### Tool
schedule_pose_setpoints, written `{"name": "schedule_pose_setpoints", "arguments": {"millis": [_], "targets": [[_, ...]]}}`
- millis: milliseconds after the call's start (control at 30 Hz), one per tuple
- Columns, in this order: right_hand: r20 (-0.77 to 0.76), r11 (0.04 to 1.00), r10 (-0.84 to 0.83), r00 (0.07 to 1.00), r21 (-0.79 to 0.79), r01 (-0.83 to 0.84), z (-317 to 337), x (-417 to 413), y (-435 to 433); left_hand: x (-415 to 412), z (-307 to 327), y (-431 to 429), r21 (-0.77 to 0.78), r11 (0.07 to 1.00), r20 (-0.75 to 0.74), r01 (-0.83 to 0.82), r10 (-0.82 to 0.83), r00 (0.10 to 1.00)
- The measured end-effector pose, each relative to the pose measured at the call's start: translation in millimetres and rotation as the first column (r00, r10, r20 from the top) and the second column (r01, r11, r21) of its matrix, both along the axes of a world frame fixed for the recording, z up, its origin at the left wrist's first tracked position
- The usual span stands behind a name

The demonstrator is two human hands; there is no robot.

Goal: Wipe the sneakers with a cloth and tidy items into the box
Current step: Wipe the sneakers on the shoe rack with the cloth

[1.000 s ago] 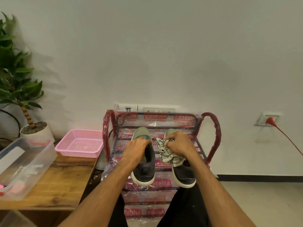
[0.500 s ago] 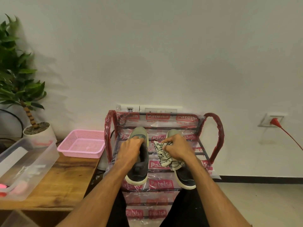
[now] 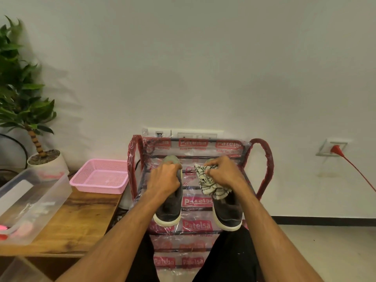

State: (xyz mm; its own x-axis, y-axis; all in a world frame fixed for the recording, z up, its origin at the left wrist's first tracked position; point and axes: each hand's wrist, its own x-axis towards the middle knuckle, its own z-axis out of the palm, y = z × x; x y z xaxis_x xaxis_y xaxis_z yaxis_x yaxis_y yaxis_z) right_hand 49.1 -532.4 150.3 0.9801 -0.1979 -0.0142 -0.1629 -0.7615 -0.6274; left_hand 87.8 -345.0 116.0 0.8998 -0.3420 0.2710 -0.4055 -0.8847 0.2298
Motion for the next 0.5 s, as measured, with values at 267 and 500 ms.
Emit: {"name": "schedule_pose_setpoints", "arguments": {"millis": [267, 500], "targets": [[0.095, 0.991, -0.091, 0.991, -0.086, 0.100, 32.7, -8.4, -50.0, -15.5, 17.7, -57.3, -0.003, 0.986, -0.080, 0.166, -0.166, 0.983], [0.084, 0.958, -0.225, 0.971, -0.161, 0.236, 29.0, -21.7, -93.2, -24.4, 7.2, -103.7, 0.051, 0.967, -0.156, 0.250, -0.240, 0.958]]}}
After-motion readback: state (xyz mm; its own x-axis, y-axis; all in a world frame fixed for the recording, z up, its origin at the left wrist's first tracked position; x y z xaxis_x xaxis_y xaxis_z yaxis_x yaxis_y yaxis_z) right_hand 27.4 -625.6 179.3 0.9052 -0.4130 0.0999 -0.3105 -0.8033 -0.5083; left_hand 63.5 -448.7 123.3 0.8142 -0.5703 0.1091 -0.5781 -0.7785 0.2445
